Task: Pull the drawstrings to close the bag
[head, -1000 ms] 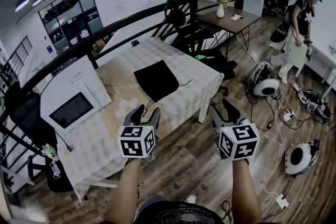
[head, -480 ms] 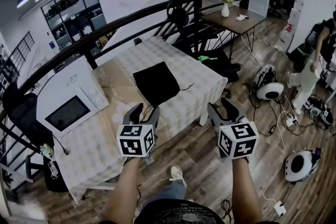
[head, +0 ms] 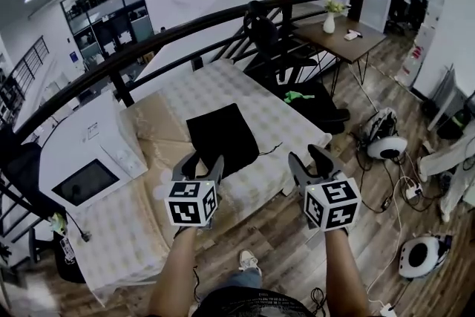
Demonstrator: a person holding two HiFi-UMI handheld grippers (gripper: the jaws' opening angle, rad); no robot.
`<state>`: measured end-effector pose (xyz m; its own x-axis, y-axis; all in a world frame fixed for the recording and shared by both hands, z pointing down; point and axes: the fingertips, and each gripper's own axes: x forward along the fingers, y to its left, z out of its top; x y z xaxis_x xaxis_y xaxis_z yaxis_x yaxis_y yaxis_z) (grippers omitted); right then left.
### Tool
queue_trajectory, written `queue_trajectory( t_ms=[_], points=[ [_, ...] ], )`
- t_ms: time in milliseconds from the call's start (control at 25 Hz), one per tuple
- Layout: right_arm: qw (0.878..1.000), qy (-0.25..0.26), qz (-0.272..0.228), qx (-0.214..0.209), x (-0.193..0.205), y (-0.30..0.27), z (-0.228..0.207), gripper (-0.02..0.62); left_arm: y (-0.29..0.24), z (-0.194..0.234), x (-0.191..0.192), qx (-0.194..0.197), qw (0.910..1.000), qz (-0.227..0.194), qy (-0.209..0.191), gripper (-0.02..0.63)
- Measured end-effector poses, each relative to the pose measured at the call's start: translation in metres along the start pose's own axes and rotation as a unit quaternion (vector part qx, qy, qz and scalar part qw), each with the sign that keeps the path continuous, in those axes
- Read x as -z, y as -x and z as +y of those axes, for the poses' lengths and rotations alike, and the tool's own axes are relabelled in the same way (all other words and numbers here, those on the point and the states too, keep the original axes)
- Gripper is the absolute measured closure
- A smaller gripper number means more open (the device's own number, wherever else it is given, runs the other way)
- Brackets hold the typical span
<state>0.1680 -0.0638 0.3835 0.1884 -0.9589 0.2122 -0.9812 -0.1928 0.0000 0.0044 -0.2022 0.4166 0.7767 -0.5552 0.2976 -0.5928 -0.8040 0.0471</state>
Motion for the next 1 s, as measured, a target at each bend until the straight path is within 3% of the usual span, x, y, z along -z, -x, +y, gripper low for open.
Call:
queue_trajectory(
  t_ms=[480,1000],
  points=[
    [0.999,0.016,0.012,-0.026,-0.04,-0.134,-0.003,0.41,-0.093,0.079,-0.035,-0.014,0.9997,0.004,0.018,0.374],
    [0.997,0.032,0.02,-0.07,-0.052,-0.205,0.018,0.407,-0.119,0.125,-0.038,-0.038,0.9986,0.004,0.037,0.374]
  ],
)
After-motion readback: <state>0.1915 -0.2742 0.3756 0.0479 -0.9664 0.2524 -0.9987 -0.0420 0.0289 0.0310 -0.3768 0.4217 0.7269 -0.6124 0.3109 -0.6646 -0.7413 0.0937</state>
